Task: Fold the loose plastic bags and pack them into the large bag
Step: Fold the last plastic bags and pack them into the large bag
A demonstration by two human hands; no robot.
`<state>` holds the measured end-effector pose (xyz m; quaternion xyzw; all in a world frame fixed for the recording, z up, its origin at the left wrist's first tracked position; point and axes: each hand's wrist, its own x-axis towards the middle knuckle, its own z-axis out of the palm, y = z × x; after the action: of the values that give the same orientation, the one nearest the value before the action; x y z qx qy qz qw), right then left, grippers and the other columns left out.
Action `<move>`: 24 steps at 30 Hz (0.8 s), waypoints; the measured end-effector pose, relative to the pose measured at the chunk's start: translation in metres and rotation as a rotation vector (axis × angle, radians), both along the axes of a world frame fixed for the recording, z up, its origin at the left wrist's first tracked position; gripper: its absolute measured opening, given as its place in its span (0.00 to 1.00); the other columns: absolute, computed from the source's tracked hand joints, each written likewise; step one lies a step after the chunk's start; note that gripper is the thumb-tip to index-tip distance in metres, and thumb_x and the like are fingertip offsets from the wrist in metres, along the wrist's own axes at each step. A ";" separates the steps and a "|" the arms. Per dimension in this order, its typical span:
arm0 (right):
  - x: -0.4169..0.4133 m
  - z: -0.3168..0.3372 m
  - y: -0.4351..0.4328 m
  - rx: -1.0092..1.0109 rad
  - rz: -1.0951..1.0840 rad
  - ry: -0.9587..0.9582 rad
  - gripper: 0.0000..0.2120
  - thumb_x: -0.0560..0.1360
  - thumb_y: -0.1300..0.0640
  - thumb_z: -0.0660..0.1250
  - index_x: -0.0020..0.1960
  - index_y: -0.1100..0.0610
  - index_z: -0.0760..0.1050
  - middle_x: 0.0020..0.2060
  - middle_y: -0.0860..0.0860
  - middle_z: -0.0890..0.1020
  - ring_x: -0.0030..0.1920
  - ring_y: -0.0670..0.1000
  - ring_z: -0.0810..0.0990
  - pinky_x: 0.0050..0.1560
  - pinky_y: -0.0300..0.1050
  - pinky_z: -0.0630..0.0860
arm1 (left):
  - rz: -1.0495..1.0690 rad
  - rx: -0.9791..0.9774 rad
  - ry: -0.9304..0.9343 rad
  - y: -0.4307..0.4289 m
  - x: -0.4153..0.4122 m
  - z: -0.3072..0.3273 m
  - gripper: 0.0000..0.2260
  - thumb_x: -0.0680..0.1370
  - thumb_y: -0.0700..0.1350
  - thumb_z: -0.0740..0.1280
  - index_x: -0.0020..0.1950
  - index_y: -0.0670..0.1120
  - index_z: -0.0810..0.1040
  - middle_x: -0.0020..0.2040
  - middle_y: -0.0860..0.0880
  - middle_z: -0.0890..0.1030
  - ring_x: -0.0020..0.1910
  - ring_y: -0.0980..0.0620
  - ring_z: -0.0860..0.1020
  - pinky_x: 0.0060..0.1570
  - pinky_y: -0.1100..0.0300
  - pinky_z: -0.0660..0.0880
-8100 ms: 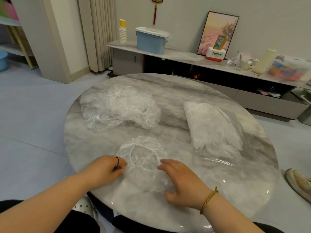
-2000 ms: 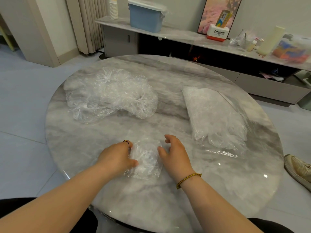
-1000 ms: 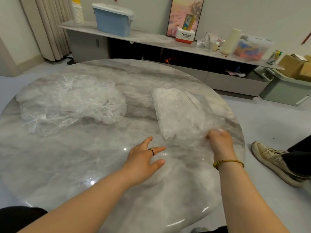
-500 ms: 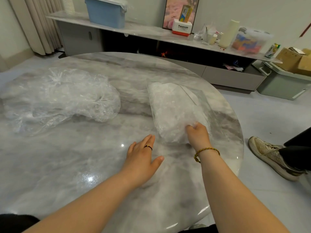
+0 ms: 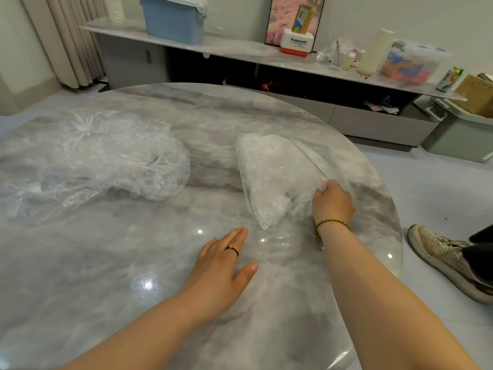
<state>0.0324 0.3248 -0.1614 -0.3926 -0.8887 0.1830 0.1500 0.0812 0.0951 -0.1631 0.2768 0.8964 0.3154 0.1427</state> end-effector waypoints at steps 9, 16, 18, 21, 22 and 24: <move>-0.007 -0.006 0.014 -0.137 -0.147 0.166 0.17 0.76 0.69 0.55 0.65 0.65 0.64 0.49 0.63 0.77 0.50 0.62 0.77 0.44 0.48 0.71 | 0.007 -0.004 -0.055 0.000 -0.005 -0.004 0.29 0.80 0.54 0.54 0.75 0.53 0.39 0.68 0.66 0.47 0.73 0.61 0.43 0.65 0.72 0.38; -0.013 0.006 0.003 -0.454 -0.021 0.296 0.16 0.78 0.67 0.54 0.65 0.61 0.65 0.49 0.56 0.75 0.54 0.57 0.73 0.46 0.36 0.67 | -0.021 0.029 -0.051 -0.001 -0.005 -0.004 0.30 0.80 0.54 0.56 0.75 0.54 0.40 0.67 0.67 0.43 0.73 0.60 0.43 0.67 0.70 0.40; -0.008 0.007 -0.003 -0.472 0.048 0.214 0.21 0.79 0.66 0.53 0.71 0.62 0.58 0.65 0.57 0.70 0.65 0.56 0.69 0.59 0.39 0.65 | -0.046 0.015 -0.043 -0.003 -0.006 -0.005 0.29 0.79 0.55 0.57 0.74 0.57 0.43 0.73 0.63 0.43 0.74 0.58 0.44 0.69 0.67 0.41; -0.002 0.012 -0.010 -0.450 0.120 0.192 0.26 0.79 0.66 0.53 0.75 0.59 0.51 0.70 0.56 0.64 0.68 0.56 0.66 0.63 0.42 0.64 | -0.089 0.036 -0.033 -0.006 -0.007 -0.005 0.25 0.78 0.56 0.59 0.69 0.66 0.48 0.74 0.61 0.43 0.74 0.56 0.46 0.72 0.63 0.44; 0.001 0.017 -0.012 -0.408 0.139 0.181 0.27 0.78 0.67 0.53 0.75 0.58 0.50 0.70 0.57 0.64 0.67 0.57 0.67 0.61 0.41 0.65 | -0.102 0.050 -0.022 -0.007 -0.008 -0.005 0.24 0.77 0.56 0.60 0.65 0.68 0.48 0.74 0.61 0.43 0.74 0.56 0.46 0.73 0.61 0.45; 0.008 0.026 -0.011 -0.324 0.172 0.159 0.28 0.77 0.68 0.53 0.75 0.58 0.51 0.70 0.57 0.64 0.66 0.57 0.68 0.55 0.37 0.65 | -0.115 0.064 -0.006 -0.009 -0.008 -0.001 0.22 0.77 0.57 0.61 0.62 0.70 0.51 0.74 0.60 0.43 0.74 0.56 0.47 0.73 0.59 0.45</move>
<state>0.0407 0.3143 -0.1356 -0.3187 -0.8632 0.3662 0.1385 0.0731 0.0864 -0.1641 0.3313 0.8680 0.3361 0.1544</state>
